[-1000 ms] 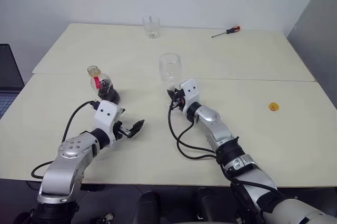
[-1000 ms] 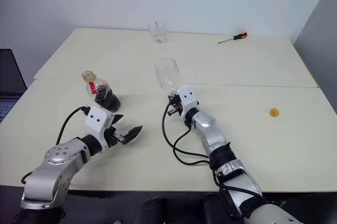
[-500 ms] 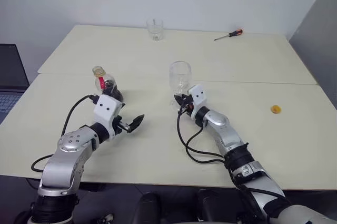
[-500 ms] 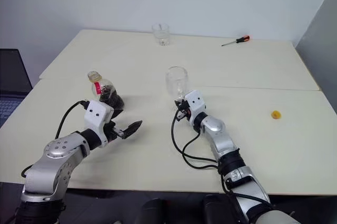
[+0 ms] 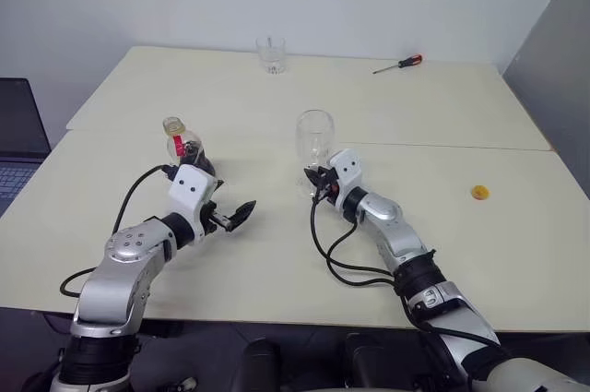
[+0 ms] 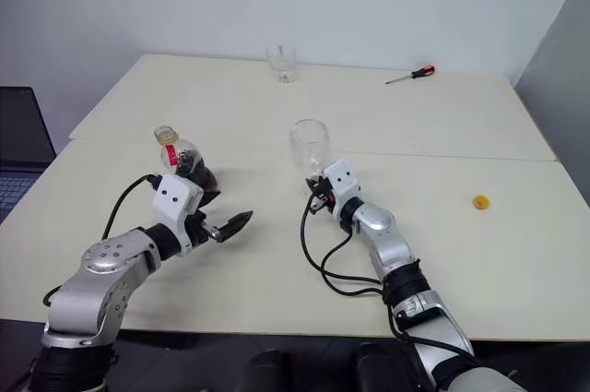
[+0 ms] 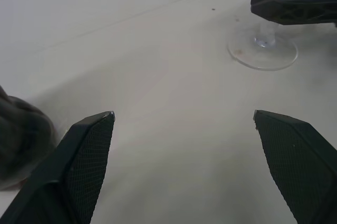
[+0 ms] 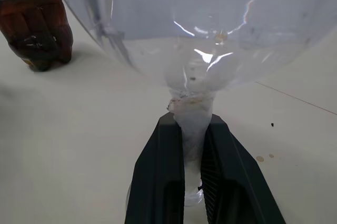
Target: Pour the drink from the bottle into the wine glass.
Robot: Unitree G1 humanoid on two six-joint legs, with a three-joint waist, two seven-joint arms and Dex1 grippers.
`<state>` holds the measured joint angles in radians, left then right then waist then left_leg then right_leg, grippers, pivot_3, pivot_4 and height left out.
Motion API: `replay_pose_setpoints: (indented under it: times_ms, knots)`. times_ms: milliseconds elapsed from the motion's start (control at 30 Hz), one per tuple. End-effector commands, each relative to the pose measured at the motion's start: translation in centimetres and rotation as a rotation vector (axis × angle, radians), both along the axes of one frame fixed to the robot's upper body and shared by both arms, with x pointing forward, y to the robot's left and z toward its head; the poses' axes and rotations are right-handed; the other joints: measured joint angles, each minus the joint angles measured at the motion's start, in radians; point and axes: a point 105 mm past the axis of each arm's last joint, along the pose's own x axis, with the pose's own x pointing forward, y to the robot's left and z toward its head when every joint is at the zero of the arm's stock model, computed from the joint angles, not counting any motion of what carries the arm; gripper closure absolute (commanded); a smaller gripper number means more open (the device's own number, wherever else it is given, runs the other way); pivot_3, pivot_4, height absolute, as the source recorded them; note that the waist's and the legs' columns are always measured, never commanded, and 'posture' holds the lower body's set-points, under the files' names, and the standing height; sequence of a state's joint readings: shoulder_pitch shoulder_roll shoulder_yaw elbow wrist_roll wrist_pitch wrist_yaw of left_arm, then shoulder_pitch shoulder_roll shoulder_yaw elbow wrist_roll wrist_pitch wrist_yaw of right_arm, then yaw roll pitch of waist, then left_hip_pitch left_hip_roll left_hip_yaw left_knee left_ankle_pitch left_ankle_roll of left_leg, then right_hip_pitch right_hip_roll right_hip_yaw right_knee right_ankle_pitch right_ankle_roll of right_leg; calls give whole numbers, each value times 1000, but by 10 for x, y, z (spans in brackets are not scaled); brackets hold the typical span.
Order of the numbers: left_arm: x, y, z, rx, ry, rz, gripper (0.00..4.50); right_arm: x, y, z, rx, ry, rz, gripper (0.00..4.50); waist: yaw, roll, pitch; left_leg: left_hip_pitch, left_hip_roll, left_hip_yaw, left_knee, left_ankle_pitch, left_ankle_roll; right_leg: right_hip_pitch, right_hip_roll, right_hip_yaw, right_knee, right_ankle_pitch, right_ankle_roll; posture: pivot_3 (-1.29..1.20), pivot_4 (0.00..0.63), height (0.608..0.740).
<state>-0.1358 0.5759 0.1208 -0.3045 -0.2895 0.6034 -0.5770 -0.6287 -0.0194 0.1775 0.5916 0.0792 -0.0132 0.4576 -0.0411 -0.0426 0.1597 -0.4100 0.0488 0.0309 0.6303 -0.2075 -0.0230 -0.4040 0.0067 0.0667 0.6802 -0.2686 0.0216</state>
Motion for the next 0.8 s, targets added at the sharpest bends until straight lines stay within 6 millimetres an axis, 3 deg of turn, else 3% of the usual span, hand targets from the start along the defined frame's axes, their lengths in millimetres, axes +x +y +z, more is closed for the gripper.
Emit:
replay_pose_setpoints:
  times_ms: [33, 333, 367, 533, 800]
  knots:
    - [1, -4, 14, 8, -61, -22, 0, -4, -14, -42, -72, 147, -48, 3361, 1, 0, 0, 0, 0, 0, 0, 0, 0, 0, 0, 0, 0, 0, 0, 0, 150, 740]
    - [3, -3, 13, 11, -61, -24, 0, -4, -14, -35, -78, 121, -42, 199, -7, 0, 1, -1, 0, 0, -1, 0, 0, -1, 1, 1, 0, -1, -1, 0, 150, 740]
    - [3, -4, 13, 10, -60, -24, 0, -4, -14, -34, -78, 117, -42, 38, -7, 0, 1, -1, 0, 0, -1, 0, 0, -1, 1, 1, 0, -1, -1, 0, 150, 740]
    - [3, -5, 11, -3, -59, -23, 0, -11, -25, -14, -73, 66, -5, 38, -1, 1, 1, -2, 0, 0, -1, 0, 0, -1, 0, 2, -1, -1, -1, 0, 150, 740]
    - [-4, -2, 15, -88, -134, 59, 0, -51, -72, 30, -112, 37, 111, 38, 5, 2, 4, -6, 0, 0, -1, 0, 0, -4, -2, 1, -1, -2, 2, 0, 150, 740]
